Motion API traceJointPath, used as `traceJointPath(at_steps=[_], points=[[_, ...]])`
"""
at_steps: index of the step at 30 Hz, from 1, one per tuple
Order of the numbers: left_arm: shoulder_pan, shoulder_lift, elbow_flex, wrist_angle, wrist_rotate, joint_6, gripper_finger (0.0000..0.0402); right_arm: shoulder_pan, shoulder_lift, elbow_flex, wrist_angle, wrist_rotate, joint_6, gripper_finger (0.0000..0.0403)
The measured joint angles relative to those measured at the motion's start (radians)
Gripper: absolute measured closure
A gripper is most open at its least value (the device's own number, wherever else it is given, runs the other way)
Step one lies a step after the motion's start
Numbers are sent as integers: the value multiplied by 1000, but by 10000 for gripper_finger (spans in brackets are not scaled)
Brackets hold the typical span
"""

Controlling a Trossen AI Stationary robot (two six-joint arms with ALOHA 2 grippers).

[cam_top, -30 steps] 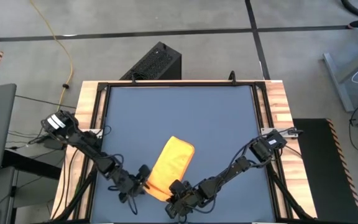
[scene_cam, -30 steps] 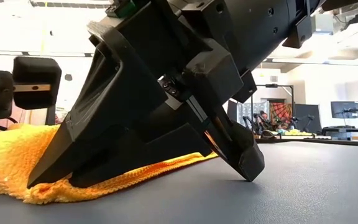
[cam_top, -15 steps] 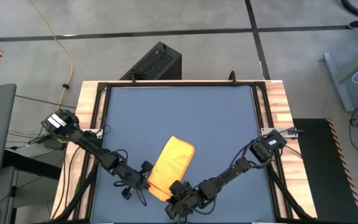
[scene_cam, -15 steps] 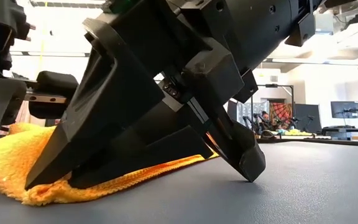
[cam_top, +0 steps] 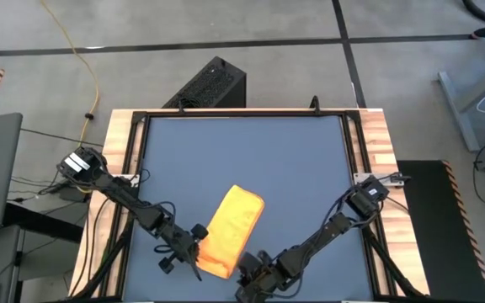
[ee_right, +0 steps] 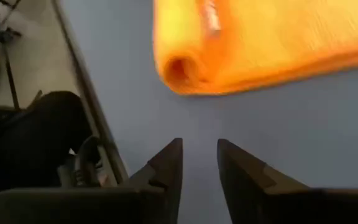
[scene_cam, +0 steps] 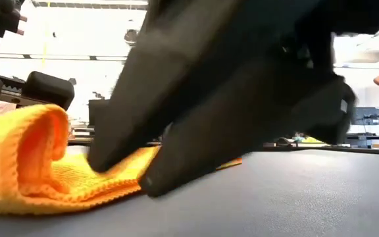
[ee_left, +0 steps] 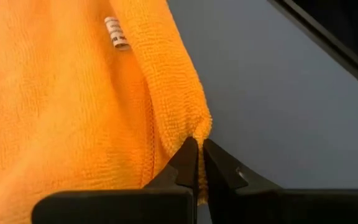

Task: Roll towel
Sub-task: Roll the orange microfiber towel

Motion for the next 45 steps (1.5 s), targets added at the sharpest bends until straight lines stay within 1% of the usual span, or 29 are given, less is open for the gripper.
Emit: traceJointPath(at_steps=[3,5,7,8,11,16,21,26,31,34,36,40,43,45], points=[[3,0,8,1,-2,-9,401,0,-7,1,6,6,-108,258],[3,0,16,4,-1,-10,401,-1,-8,2,-17,48,-149,253],[8,0,23,6,-1,-10,401,-10,-8,2,-71,104,-155,253],[10,0,25,8,-1,-12,401,-19,-8,2,-87,115,-155,255],[19,-1,27,6,-1,-37,401,-46,-8,2,-67,99,-189,263],[35,-1,27,-27,-1,-64,401,-51,-10,2,74,80,-355,270],[61,-2,28,-33,23,-64,401,-32,-10,3,90,78,-449,267],[79,-2,28,-33,47,-67,401,-45,-10,3,102,80,-459,264],[81,-2,28,-34,73,-78,401,-51,-10,3,155,80,-530,264],[81,-2,28,-36,86,-79,401,-50,-10,3,154,80,-533,264],[81,-2,28,-36,100,-79,401,-49,-10,4,133,90,-494,264],[81,-2,28,-36,119,-80,401,-68,-12,4,10,145,-382,264],[81,-2,28,-36,124,-95,401,-85,-11,4,-29,184,-377,265],[81,-2,28,-36,125,-103,401,-99,-12,-1,-46,186,-376,265]])
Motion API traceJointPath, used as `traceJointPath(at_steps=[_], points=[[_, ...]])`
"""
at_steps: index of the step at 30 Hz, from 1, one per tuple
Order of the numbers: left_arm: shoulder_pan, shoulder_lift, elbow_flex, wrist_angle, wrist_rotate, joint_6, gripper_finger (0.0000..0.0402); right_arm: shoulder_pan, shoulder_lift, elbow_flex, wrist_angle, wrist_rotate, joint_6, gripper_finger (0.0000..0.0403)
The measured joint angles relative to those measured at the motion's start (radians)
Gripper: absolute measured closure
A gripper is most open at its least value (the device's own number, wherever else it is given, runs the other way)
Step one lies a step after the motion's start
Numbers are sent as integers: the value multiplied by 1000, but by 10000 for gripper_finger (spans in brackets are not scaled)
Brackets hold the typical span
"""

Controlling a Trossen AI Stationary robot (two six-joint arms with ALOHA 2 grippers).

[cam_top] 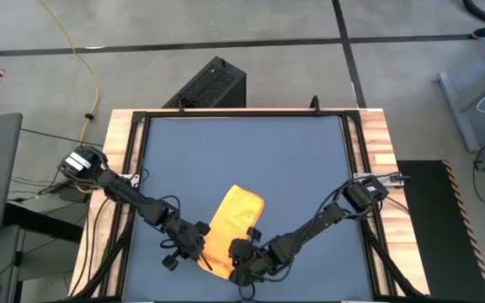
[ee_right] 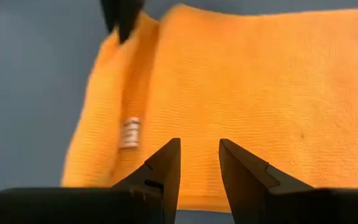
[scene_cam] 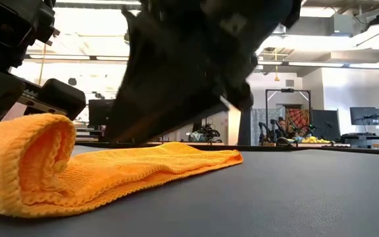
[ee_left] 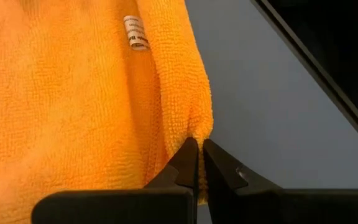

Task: Roll towel
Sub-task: Roll the orange microfiber towel

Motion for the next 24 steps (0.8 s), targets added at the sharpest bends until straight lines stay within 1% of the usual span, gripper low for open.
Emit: traceJointPath(at_steps=[12,17,19,24], points=[[0,0,0,-8,22,-23,401,-42,-2,-101,11,6,35,265],[7,0,0,-7,-38,-63,401,-57,-3,-107,7,5,-32,265],[15,0,0,-7,-42,-69,401,-65,-12,-108,-7,2,-71,265],[39,0,0,-6,-42,-81,401,-80,-49,-112,-80,4,-103,265]])
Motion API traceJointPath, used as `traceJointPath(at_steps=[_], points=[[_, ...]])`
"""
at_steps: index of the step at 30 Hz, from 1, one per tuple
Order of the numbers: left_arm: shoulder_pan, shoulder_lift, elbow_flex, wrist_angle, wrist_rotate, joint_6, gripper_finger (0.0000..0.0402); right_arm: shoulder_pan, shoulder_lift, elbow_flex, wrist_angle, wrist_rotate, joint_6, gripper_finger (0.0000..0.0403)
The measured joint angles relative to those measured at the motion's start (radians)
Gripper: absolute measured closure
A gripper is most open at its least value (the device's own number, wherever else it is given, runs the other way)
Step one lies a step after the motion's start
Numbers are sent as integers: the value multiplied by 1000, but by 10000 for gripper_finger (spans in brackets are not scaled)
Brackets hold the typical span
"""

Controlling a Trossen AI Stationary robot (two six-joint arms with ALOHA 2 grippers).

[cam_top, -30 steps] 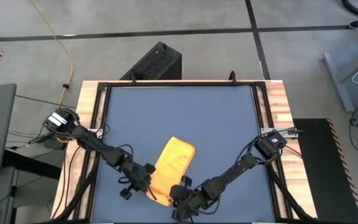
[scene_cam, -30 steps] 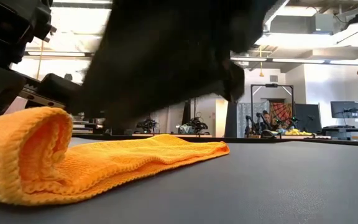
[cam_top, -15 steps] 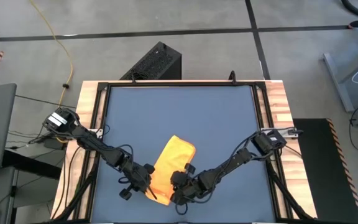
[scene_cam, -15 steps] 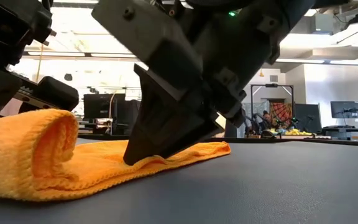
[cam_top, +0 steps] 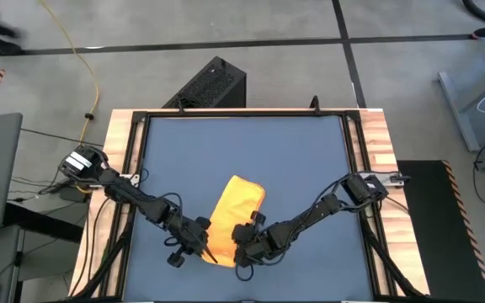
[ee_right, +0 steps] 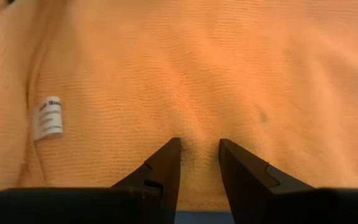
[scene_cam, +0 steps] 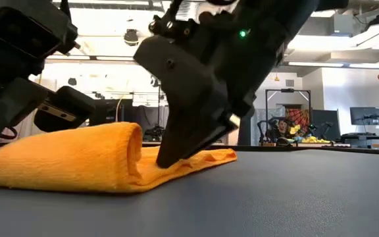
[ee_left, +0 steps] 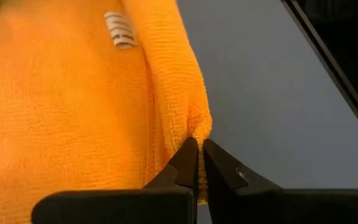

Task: Roll towel
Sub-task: Roll the orange microfiber towel

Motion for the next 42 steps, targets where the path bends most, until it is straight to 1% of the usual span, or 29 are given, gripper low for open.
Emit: traceJointPath(at_steps=[4,7,11,14,19,21,23,27,31,33,36,42], points=[[12,0,0,1,12,-2,401,14,-48,0,-53,23,17,265],[20,0,0,1,15,-9,401,33,-56,1,-20,25,30,265],[31,0,0,1,23,-24,401,65,-50,1,141,26,-27,265],[40,0,0,-1,61,-25,401,89,-48,1,256,24,-118,265],[51,0,0,-11,71,-36,401,114,-43,2,394,18,-242,264],[52,0,0,-17,71,-36,401,114,-19,4,435,21,-279,262],[52,0,0,-18,71,-41,401,114,4,2,431,8,-326,257],[52,0,0,-21,73,-48,401,109,43,12,427,-29,-367,238],[54,0,0,-29,80,-51,401,105,60,20,438,-19,-373,218],[55,0,0,-38,81,-52,401,104,68,20,440,-34,-369,212],[55,0,0,-40,84,-53,401,104,69,20,414,-55,-361,208],[55,0,0,-41,98,-44,401,105,69,20,346,-60,-350,207]])
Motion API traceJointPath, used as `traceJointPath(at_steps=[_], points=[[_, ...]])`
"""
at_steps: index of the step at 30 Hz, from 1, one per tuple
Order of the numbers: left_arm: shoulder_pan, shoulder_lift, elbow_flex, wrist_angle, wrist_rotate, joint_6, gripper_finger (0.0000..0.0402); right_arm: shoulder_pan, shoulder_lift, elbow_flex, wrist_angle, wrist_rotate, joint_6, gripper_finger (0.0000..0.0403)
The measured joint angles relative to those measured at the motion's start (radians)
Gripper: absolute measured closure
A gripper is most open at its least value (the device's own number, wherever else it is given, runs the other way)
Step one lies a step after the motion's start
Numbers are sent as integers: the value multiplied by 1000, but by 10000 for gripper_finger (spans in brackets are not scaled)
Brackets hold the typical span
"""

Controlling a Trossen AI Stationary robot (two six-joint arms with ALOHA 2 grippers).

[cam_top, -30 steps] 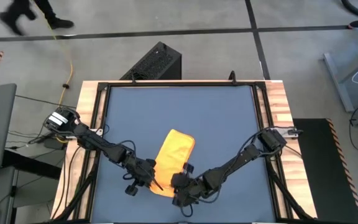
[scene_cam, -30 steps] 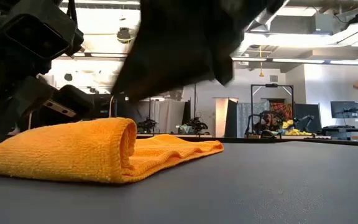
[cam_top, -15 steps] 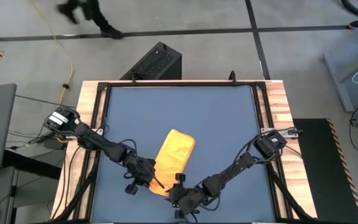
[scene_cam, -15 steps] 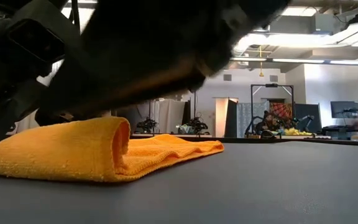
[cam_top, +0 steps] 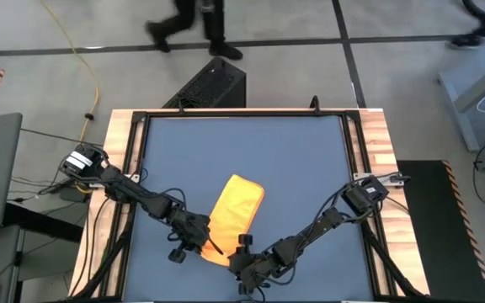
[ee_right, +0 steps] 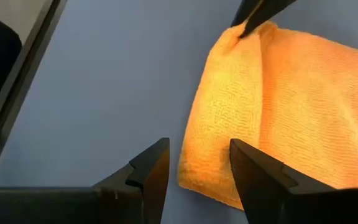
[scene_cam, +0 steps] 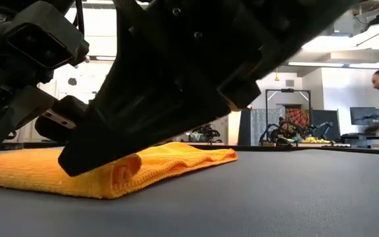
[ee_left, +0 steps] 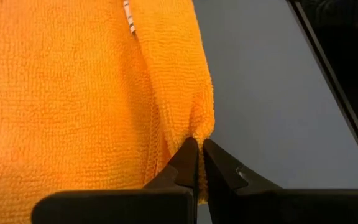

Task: Roll towel
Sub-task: Roll the orange microfiber towel

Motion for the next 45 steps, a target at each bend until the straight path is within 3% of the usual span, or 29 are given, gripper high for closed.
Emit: traceJointPath(at_steps=[9,19,35,45], points=[[0,0,0,-11,0,5,401,0,-7,3,-43,0,-16,207],[0,0,0,-13,2,22,401,6,-8,149,-212,-1,-21,207],[0,0,-1,-17,9,37,401,-15,67,160,-215,-40,29,209],[-1,0,0,-14,25,63,401,-11,90,164,-262,-37,160,261]])
